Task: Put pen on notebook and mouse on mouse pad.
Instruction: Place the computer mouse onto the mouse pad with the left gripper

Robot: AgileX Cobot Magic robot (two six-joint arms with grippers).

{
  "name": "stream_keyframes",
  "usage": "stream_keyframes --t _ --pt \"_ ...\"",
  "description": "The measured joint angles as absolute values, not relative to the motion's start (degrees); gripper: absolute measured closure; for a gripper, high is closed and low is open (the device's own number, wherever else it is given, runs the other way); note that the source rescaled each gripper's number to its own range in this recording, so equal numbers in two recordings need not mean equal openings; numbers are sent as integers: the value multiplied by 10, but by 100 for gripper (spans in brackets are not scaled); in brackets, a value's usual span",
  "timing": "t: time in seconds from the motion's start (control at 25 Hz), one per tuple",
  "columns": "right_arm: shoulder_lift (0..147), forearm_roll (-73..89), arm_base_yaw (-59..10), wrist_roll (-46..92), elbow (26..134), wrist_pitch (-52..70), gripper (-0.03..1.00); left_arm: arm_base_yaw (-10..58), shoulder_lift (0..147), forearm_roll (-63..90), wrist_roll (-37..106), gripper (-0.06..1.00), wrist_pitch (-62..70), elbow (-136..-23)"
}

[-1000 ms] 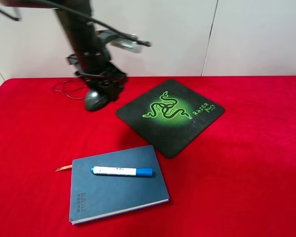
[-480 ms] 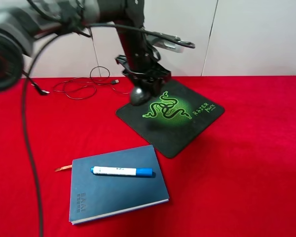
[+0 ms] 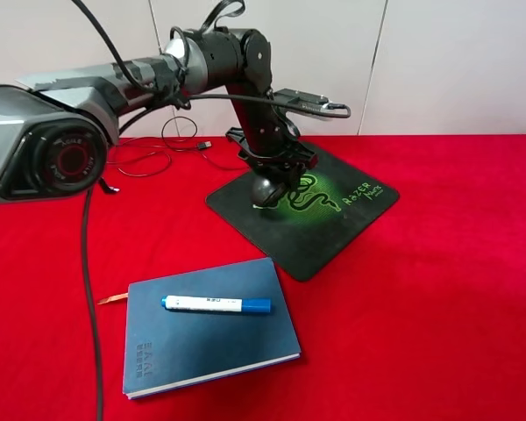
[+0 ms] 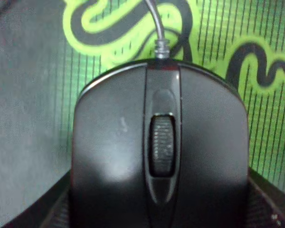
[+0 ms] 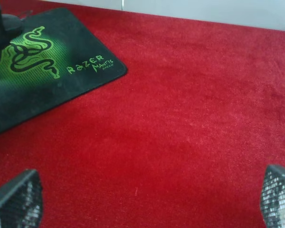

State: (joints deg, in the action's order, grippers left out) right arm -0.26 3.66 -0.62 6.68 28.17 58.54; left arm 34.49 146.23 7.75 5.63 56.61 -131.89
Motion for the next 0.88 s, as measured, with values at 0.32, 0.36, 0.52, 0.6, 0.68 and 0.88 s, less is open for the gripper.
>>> stream_keyframes --t 0.32,0.36,0.52,0.6,0.68,0.88 --pt "-3 37 -6 67 282 585 -3 354 1464 89 56 94 489 -1319" --pt "-3 37 -6 67 282 585 -3 358 1465 90 56 94 485 -1319" --pt "-3 37 -6 67 282 585 -3 376 1480 92 58 94 479 -1322" --pt "-3 37 -6 67 282 585 -3 381 1486 92 59 94 479 -1322" --pt "-3 37 -6 67 282 585 -3 384 1489 91 60 94 479 -1322" --pt "-3 37 -6 67 282 585 -3 386 1494 86 60 94 477 -1322"
